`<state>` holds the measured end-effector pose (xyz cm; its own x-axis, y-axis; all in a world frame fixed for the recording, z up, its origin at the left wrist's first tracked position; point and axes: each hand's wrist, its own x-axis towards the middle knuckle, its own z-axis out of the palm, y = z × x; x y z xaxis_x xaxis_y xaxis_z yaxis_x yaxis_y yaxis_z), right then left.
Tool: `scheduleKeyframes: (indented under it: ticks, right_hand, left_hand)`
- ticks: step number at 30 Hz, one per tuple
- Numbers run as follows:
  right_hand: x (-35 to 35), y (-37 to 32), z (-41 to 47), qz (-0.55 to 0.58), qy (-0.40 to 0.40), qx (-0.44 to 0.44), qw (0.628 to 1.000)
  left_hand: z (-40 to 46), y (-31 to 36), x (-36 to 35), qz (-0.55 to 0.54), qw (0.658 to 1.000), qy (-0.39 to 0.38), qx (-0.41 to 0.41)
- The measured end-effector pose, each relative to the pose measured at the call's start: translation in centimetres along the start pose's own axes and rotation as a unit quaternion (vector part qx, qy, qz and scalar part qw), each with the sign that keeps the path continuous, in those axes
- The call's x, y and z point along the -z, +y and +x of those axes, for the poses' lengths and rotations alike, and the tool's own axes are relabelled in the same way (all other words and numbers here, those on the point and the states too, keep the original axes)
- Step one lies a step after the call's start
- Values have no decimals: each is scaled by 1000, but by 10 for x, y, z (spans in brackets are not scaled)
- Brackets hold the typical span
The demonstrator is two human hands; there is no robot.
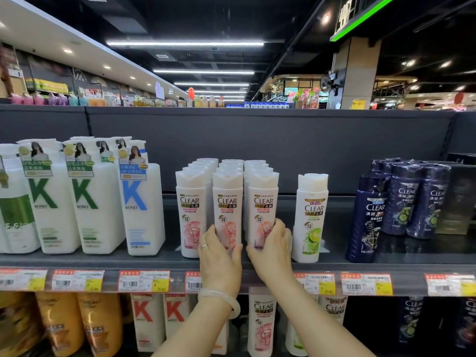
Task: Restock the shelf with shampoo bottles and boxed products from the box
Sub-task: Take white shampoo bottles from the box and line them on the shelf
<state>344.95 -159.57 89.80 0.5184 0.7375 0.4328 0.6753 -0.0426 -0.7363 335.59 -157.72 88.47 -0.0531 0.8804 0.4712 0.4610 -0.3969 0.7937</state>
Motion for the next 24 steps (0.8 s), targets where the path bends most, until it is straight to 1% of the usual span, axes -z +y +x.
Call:
scheduleKeyframes:
  ticks: [5,7,9,11,13,15,17,20,22,24]
  right_hand:
    - [1,0,-3,2,-9,-9,1000]
    - [3,-1,-9,4,-14,0,1000]
    - [6,-2,-19,4,2,34,999]
    - [8,-3,-32,14,42,95,994]
    - [7,-4,-45,32,59,152,986]
    - [1,-2,-61,46,50,191,979]
    - [-10,0,-77,52,15,205,977]
    - [-37,7,-105,46,-76,215,973]
    - [-62,13,-128,10,-163,205,965]
    - [-88,16,-154,-34,-273,186,943]
  left_hand:
    - [-3,-1,1,6,1000,2,-5]
    - [-9,-3,4,3,1000,5,-24]
    - [-18,-6,8,3,998,12,-61]
    - [-28,-12,13,11,995,23,-96]
    - [-39,-19,18,20,993,38,-106]
    - [-52,-30,24,23,993,53,-102]
    - [-69,-44,34,35,992,61,-102]
    - [-96,-76,54,78,993,57,-75]
    - [-117,-105,71,123,991,49,-29]
    - [-138,-136,93,158,986,31,48]
